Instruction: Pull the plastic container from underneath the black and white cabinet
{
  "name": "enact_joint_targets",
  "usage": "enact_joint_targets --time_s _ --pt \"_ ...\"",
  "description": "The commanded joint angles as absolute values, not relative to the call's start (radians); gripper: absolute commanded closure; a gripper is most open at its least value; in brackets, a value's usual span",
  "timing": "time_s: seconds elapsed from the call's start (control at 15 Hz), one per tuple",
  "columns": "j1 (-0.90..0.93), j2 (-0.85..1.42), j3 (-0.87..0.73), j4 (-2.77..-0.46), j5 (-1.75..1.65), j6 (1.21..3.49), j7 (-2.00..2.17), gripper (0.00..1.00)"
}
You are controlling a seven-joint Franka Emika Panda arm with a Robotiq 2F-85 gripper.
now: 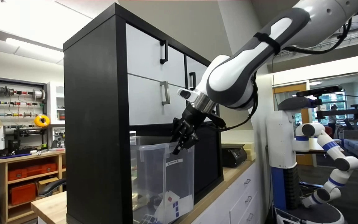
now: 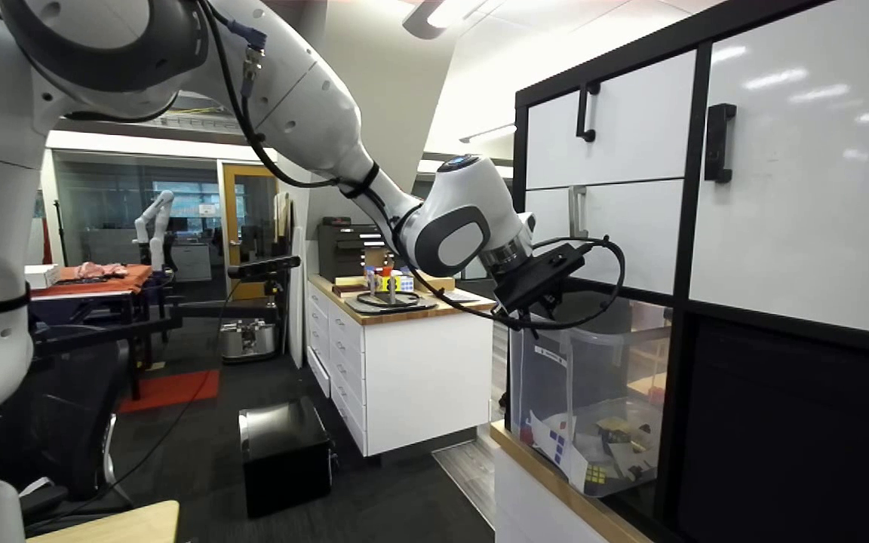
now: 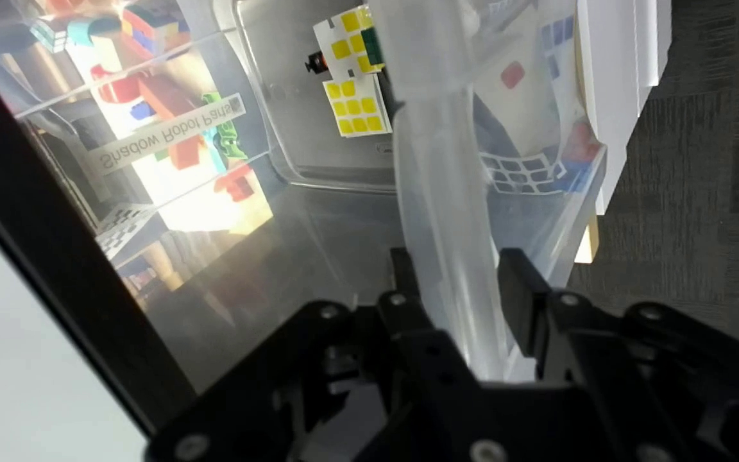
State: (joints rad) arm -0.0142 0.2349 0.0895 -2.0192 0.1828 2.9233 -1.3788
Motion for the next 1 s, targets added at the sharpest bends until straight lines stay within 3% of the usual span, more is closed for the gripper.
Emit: enact_joint_targets --time_s 0.0,0.67,0.73,0.8,0.87,0.93 --pt "-0.078 0.106 0.155 -2.166 0.292 2.935 -1.513 0.88" --pt "-0.092 -0.094 0.155 -2.372 0.597 2.892 -1.812 0.88" --pt "-0.090 -0.107 0.151 -2.385 0.611 2.890 -1.824 0.85" --pt "-0.087 -0.119 0.148 -2.397 0.623 2.887 -1.836 0.89" --pt "-0.087 -0.129 0.145 -2.408 0.625 2.884 -1.836 0.39" --pt "-0.088 -0.138 0.144 -2.419 0.627 2.880 -1.834 0.37"
